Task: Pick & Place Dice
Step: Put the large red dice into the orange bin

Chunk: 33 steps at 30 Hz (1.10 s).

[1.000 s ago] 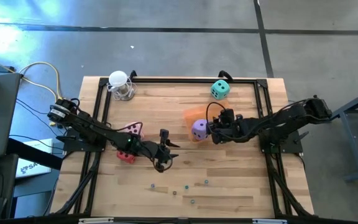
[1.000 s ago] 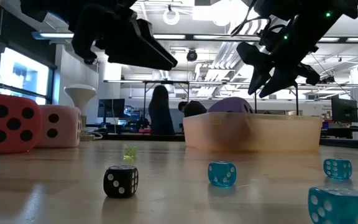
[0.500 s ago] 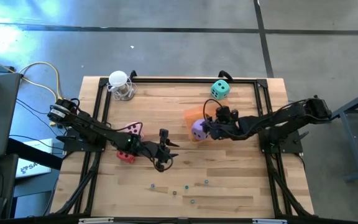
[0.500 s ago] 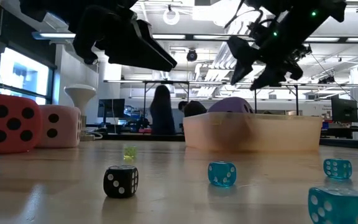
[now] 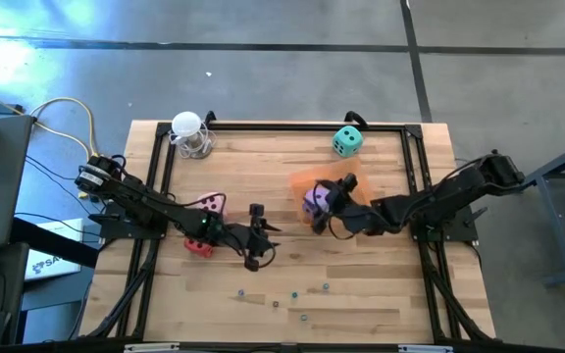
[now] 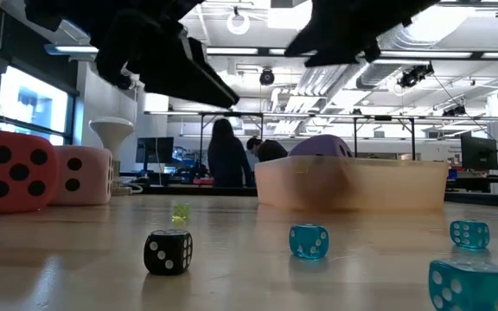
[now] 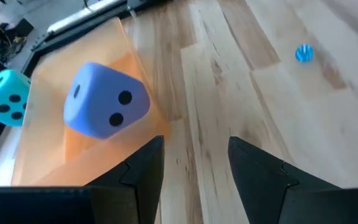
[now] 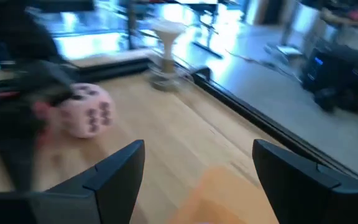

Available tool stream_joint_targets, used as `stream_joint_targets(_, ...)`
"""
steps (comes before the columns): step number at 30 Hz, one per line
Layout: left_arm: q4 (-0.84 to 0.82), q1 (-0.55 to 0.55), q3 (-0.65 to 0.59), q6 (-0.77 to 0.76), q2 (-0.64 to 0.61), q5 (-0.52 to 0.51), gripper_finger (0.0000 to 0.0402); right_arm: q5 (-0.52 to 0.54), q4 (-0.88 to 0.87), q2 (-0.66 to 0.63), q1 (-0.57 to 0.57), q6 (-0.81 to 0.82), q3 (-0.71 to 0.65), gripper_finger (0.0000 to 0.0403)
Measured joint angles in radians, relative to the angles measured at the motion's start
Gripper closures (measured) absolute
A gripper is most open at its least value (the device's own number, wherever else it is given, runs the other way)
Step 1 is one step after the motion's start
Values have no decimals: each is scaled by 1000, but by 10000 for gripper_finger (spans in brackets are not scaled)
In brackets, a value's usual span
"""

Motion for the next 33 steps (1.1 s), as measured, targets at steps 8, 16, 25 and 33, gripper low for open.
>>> stream_joint_targets(8,-56,0,0,-2,0,0,231,-278,177,0,-5,-112,0,114)
stream_joint_targets(16,-128,0,0,-39,0,1,231,-297,270,0,-5,-136,0,49)
stream_joint_targets(25,-164,-35,0,43,-9,-62,231,-300,279,0,-1,-111,0,17)
stream_joint_targets(33,-450,-102,0,22,-176,-169,232,-303,294,0,12,-66,0,12)
